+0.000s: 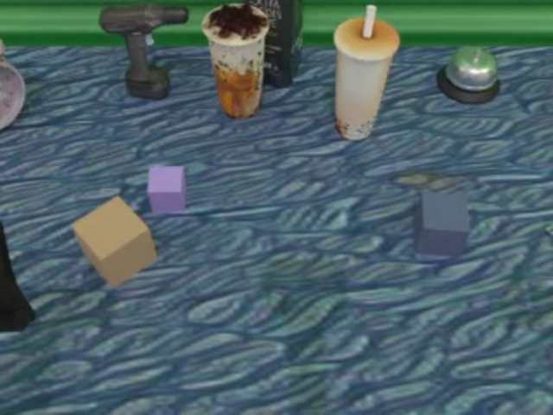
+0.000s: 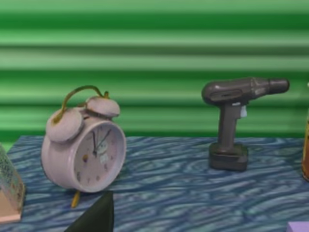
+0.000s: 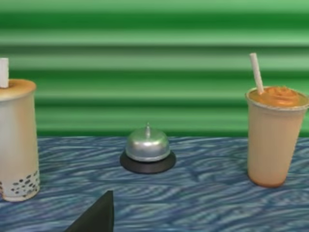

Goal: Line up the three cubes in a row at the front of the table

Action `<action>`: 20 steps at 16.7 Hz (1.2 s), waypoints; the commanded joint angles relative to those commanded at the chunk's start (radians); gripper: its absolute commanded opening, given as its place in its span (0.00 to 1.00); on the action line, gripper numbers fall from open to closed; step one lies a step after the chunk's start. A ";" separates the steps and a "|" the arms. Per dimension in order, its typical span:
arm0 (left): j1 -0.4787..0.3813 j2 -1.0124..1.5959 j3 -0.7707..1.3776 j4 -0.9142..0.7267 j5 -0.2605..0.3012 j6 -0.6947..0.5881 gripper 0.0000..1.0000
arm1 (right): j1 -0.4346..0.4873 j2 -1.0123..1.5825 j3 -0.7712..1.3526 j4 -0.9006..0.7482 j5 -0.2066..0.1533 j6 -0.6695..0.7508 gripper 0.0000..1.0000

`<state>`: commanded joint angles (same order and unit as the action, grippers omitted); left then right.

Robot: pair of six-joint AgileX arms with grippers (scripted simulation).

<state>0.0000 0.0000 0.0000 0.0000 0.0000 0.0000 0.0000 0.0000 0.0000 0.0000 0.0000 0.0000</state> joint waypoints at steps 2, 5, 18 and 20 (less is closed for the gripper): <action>0.000 0.000 0.000 0.000 0.000 0.000 1.00 | 0.000 0.000 0.000 0.000 0.000 0.000 1.00; -0.012 0.061 0.059 -0.041 0.003 -0.011 1.00 | 0.000 0.000 0.000 0.000 0.000 0.000 1.00; -0.150 1.317 1.141 -0.697 0.001 -0.162 1.00 | 0.000 0.000 0.000 0.000 0.000 0.000 1.00; -0.177 1.548 1.327 -0.820 0.000 -0.188 1.00 | 0.000 0.000 0.000 0.000 0.000 0.000 1.00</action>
<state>-0.1766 1.5485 1.3265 -0.8198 0.0003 -0.1877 0.0000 0.0000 0.0000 0.0000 0.0000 0.0000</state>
